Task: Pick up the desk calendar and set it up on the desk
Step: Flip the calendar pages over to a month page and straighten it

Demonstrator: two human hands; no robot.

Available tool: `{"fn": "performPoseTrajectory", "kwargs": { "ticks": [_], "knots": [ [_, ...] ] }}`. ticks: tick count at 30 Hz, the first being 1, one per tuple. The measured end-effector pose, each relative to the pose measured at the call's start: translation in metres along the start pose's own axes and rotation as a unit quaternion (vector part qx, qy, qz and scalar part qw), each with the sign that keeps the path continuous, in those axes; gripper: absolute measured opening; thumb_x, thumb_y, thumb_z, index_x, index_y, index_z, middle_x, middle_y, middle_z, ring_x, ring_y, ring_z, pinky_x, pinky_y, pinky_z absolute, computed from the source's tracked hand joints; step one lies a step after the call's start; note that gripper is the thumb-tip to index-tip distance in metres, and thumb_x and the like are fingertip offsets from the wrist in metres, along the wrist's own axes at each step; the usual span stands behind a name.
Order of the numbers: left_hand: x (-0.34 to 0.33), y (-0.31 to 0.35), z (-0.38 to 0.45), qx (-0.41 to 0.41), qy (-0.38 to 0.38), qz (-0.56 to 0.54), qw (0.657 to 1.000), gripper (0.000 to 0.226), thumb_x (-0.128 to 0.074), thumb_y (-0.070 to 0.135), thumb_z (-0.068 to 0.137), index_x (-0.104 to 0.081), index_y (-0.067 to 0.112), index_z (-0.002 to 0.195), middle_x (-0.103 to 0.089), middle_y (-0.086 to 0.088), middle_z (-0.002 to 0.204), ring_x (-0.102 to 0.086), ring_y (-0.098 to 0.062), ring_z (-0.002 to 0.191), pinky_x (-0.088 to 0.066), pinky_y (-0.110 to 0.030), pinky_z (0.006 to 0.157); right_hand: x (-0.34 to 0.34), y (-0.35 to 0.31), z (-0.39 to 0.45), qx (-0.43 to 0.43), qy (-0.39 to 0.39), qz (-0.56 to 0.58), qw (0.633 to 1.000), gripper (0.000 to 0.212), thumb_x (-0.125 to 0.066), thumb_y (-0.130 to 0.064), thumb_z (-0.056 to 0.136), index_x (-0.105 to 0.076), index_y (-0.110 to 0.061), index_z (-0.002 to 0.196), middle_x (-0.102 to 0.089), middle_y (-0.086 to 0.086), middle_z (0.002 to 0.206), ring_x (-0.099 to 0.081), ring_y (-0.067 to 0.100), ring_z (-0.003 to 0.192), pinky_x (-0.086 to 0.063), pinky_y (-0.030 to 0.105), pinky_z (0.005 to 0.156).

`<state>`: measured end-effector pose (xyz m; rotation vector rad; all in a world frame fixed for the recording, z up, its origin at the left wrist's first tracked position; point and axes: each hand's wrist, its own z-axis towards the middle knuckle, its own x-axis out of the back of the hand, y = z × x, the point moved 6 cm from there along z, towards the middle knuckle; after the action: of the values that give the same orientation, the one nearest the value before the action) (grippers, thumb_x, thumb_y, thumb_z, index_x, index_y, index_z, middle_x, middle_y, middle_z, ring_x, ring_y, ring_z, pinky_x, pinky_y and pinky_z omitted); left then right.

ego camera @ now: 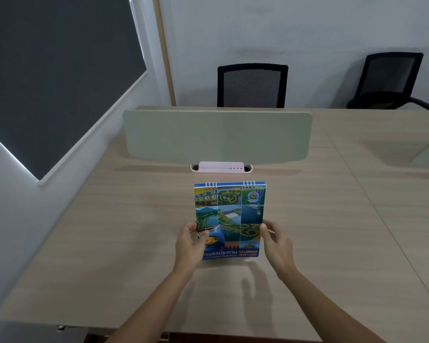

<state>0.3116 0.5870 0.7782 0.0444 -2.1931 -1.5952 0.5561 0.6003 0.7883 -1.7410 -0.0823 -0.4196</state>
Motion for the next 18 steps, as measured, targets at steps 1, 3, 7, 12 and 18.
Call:
{"fn": "performPoseTrajectory", "kwargs": {
  "ticks": [1,3,7,12,18],
  "knots": [
    [0.001,0.000,-0.001,0.009,0.002,0.002,1.000,0.029,-0.064,0.020,0.087,-0.055,0.009,0.111,-0.061,-0.003,0.113,-0.058,-0.016,0.107,-0.047,-0.029,0.093,0.003,-0.002,-0.002,0.006,0.006,-0.007,1.000,0.026,-0.050,-0.030,0.094,-0.064,-0.013,0.109,-0.069,0.003,0.101,-0.064,0.017,0.095,-0.051,0.031,0.081],
    [0.003,0.006,-0.005,0.008,-0.007,0.019,1.000,0.018,-0.061,0.025,0.088,-0.054,0.010,0.093,-0.063,-0.005,0.095,-0.061,-0.021,0.093,-0.049,-0.034,0.082,0.009,-0.008,-0.005,0.018,0.014,-0.019,1.000,0.021,-0.052,-0.032,0.093,-0.064,-0.014,0.092,-0.069,0.000,0.087,-0.065,0.017,0.084,-0.051,0.030,0.070],
    [0.015,0.029,-0.010,0.017,-0.067,0.039,0.997,0.028,-0.053,0.035,0.092,-0.057,0.009,0.081,-0.060,-0.005,0.076,-0.057,-0.022,0.076,-0.044,-0.033,0.071,0.021,-0.024,-0.002,-0.008,-0.039,0.027,0.999,0.027,-0.056,-0.032,0.090,-0.055,-0.011,0.073,-0.062,0.006,0.071,-0.059,0.021,0.069,-0.047,0.033,0.060],
    [0.054,0.113,-0.006,-0.007,-0.119,-0.164,0.979,0.036,-0.045,0.022,0.098,-0.069,0.014,0.072,-0.072,0.006,0.062,-0.065,-0.004,0.055,-0.052,-0.019,0.055,0.038,-0.094,0.006,-0.046,-0.145,0.259,0.954,0.033,-0.043,-0.025,0.097,-0.067,-0.005,0.085,-0.073,0.008,0.071,-0.068,0.017,0.059,-0.055,0.024,0.053],
    [0.062,0.189,0.032,-0.053,-0.101,-0.184,0.976,0.028,-0.038,0.038,0.098,-0.063,0.024,0.096,-0.069,0.003,0.092,-0.060,-0.012,0.077,-0.046,-0.026,0.070,0.041,-0.157,0.050,0.105,-0.055,0.114,0.986,0.026,-0.050,-0.010,0.091,-0.065,-0.029,0.082,-0.064,-0.002,0.094,-0.056,0.010,0.083,-0.046,0.026,0.073]
  ]
}}
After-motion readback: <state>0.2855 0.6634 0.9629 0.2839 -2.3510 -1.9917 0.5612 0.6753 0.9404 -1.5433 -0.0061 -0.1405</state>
